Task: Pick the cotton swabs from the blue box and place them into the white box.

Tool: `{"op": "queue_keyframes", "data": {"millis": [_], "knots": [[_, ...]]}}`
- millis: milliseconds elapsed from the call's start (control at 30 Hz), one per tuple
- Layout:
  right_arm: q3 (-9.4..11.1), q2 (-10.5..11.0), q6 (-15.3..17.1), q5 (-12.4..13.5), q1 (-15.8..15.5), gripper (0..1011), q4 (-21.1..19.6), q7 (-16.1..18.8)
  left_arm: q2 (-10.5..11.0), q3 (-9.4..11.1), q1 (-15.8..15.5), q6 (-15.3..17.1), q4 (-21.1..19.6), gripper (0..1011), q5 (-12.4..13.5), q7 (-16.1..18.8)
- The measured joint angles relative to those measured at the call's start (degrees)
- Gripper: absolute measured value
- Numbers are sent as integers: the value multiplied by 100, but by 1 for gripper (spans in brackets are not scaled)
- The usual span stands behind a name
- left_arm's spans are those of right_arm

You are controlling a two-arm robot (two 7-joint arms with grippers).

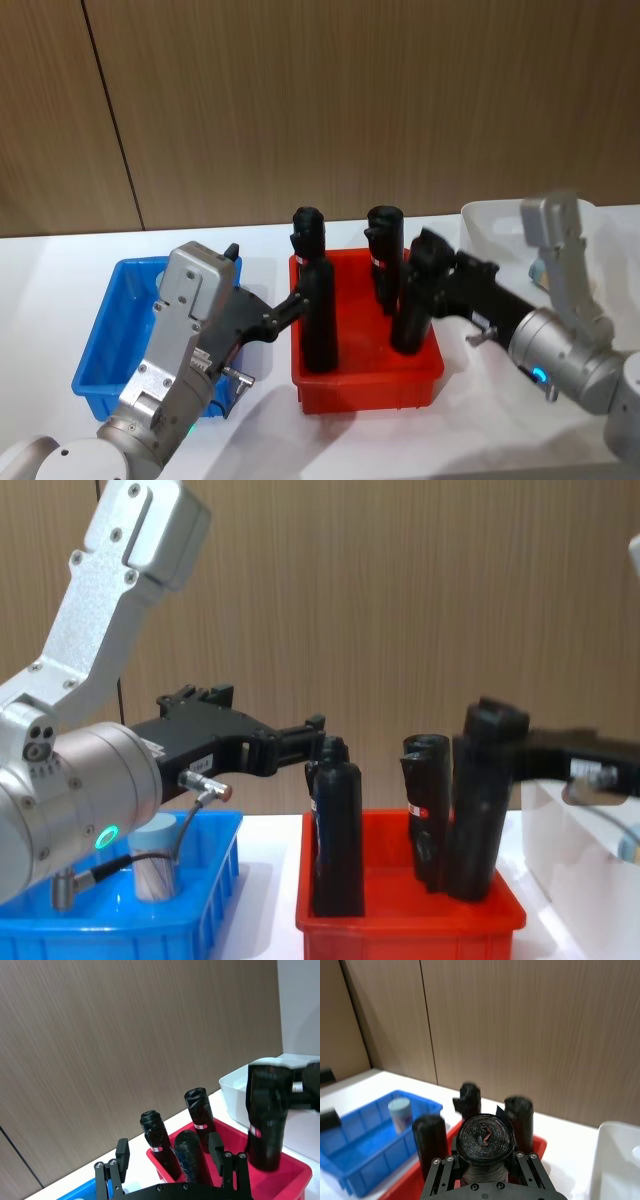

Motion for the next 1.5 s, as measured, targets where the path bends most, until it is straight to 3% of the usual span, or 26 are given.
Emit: {"op": "queue_keyframes", "data": {"millis": [333, 633, 1067, 1500], "knots": [[208, 146, -48, 144, 76, 497, -567, -241, 0, 0, 0, 0, 0, 1004, 0, 0], [400, 286, -91, 149, 199, 497, -702, -477, 0, 0, 0, 0, 0, 1004, 0, 0], [614, 460, -245, -206, 426, 497, -200, -738, 0, 0, 0, 0, 0, 1004, 0, 0], [708, 546, -299, -412, 520, 497, 396, -777, 0, 0, 0, 0, 0, 1004, 0, 0]]}}
